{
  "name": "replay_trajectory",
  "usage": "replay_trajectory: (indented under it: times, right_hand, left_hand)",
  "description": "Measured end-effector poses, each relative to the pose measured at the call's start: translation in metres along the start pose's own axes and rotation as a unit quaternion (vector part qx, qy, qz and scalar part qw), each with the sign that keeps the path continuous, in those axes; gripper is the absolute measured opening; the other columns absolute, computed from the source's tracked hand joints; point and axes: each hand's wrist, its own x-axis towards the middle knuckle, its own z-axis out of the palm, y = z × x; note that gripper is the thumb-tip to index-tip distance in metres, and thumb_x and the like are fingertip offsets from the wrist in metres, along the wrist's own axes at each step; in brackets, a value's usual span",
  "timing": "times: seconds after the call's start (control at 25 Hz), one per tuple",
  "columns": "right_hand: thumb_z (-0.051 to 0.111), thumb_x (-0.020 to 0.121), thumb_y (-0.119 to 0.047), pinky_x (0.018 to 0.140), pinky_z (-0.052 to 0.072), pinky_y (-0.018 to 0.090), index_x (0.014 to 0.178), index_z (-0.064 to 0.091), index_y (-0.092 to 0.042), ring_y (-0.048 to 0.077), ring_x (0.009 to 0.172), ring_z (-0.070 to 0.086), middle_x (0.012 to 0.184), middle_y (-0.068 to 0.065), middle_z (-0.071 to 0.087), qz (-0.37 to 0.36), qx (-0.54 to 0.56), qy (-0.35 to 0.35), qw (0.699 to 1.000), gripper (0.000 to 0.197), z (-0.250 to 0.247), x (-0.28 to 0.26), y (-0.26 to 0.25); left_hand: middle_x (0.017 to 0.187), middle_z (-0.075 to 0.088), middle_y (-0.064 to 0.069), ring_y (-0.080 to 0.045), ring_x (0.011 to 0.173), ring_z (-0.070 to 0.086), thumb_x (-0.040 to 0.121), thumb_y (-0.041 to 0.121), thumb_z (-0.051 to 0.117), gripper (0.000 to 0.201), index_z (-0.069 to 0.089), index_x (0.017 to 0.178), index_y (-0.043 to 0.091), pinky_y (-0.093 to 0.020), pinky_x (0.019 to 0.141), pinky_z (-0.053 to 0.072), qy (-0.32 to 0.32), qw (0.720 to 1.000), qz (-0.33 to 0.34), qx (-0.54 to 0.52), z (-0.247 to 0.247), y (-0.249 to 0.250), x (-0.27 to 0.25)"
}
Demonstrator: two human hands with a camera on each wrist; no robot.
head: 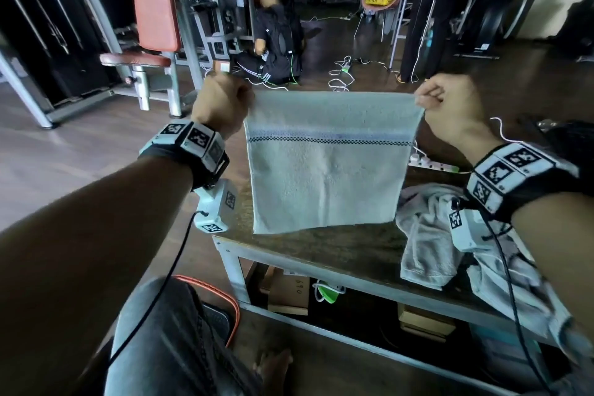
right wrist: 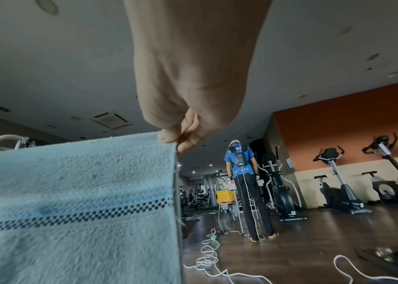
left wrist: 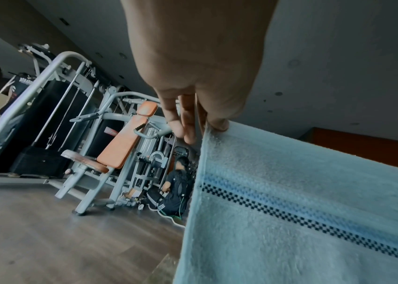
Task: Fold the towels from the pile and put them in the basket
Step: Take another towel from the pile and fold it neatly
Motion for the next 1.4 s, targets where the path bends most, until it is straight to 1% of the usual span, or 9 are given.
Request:
replay_trajectory:
  times: [0.16,0.28,0.4,0.6,0.84,1.0,1.16,1.28,1.4]
  right_hand:
    - [0.063,0.089,0.0,0.06,0.042,0.004,0.096,0.07,-0.004,0.004,0.068,0.055,0.088,0.003,0.066,-0.024,0.011,0.071,0.997,0.011,-0.005,-0.001,-0.013]
    - [0.062,0.089,-0.001,0.063,0.04,0.003,0.096,0.07,-0.006,-0.006,0.067,0.054,0.089,0.003,0.067,-0.027,0.03,0.072,0.997,0.011,-0.006,-0.03,-0.009]
    - [0.065,0.089,-0.002,0.066,0.043,0.005,0.093,0.069,-0.011,-0.008,0.068,0.059,0.088,0.004,0.069,-0.008,0.042,-0.028,0.999,0.011,0.001,-0.075,0.014]
    - [0.069,0.088,0.0,0.079,0.055,0.038,0.089,0.07,-0.009,0.023,0.084,0.07,0.091,0.01,0.074,0.06,0.065,-0.255,0.963,0.009,0.017,-0.139,0.055]
    - [0.066,0.09,-0.001,0.071,0.057,0.028,0.091,0.068,-0.006,0.02,0.084,0.068,0.089,0.009,0.071,0.183,0.074,-0.382,0.903,0.005,0.034,-0.165,0.073]
    - [0.066,0.091,-0.001,0.068,0.058,0.026,0.092,0.068,-0.005,0.021,0.079,0.067,0.091,0.013,0.071,0.193,0.065,-0.347,0.916,0.005,0.049,-0.162,0.075]
    - [0.066,0.091,-0.003,0.078,0.059,0.04,0.093,0.07,-0.006,0.025,0.077,0.069,0.091,0.012,0.072,0.181,0.006,-0.28,0.943,0.005,0.066,-0.143,0.078]
    - [0.07,0.089,-0.007,0.076,0.05,0.029,0.092,0.074,-0.008,0.019,0.081,0.065,0.089,0.006,0.072,0.156,-0.069,-0.224,0.959,0.006,0.08,-0.126,0.08]
    - [0.071,0.087,-0.007,0.076,0.05,0.028,0.085,0.076,-0.009,0.018,0.079,0.063,0.086,0.008,0.073,0.138,-0.103,-0.208,0.963,0.005,0.1,-0.11,0.088]
  left_hand:
    - [0.082,0.072,-0.013,-0.027,0.073,0.065,0.086,0.015,0.052,0.022,0.072,0.091,0.011,-0.033,0.066,0.051,0.065,0.997,0.014,-0.024,-0.017,0.002,0.007]
    - [0.084,0.073,-0.01,-0.026,0.074,0.066,0.086,0.019,0.057,0.017,0.072,0.089,0.012,-0.034,0.068,0.053,0.071,0.996,0.024,-0.039,-0.012,-0.013,-0.016]
    - [0.086,0.074,-0.007,-0.026,0.076,0.067,0.086,0.019,0.061,0.012,0.072,0.088,0.015,-0.033,0.069,0.053,0.032,0.998,0.014,-0.056,0.006,-0.038,-0.061]
    - [0.079,0.072,0.008,-0.016,0.068,0.065,0.084,0.026,0.064,0.011,0.074,0.087,0.029,-0.035,0.067,0.057,-0.108,0.993,-0.028,-0.032,0.041,-0.076,-0.134]
    - [0.077,0.072,0.003,-0.014,0.064,0.065,0.087,0.017,0.066,0.01,0.075,0.085,0.021,-0.031,0.069,0.056,-0.202,0.977,-0.066,-0.029,0.063,-0.08,-0.163]
    - [0.08,0.07,0.0,-0.02,0.063,0.065,0.088,0.014,0.064,0.01,0.073,0.086,0.019,-0.031,0.066,0.055,-0.231,0.968,-0.096,-0.03,0.078,-0.084,-0.157]
    - [0.087,0.072,-0.008,-0.025,0.08,0.066,0.086,0.012,0.066,0.008,0.073,0.089,0.01,-0.027,0.068,0.045,-0.21,0.973,-0.098,-0.015,0.098,-0.086,-0.133]
    - [0.086,0.073,-0.008,-0.024,0.081,0.067,0.085,0.013,0.067,0.006,0.073,0.084,0.014,-0.027,0.069,0.048,-0.203,0.974,-0.105,-0.005,0.115,-0.088,-0.112]
    - [0.087,0.074,-0.007,-0.024,0.082,0.069,0.085,0.015,0.068,0.007,0.074,0.085,0.017,-0.035,0.075,0.057,-0.206,0.971,-0.119,0.01,0.134,-0.093,-0.097]
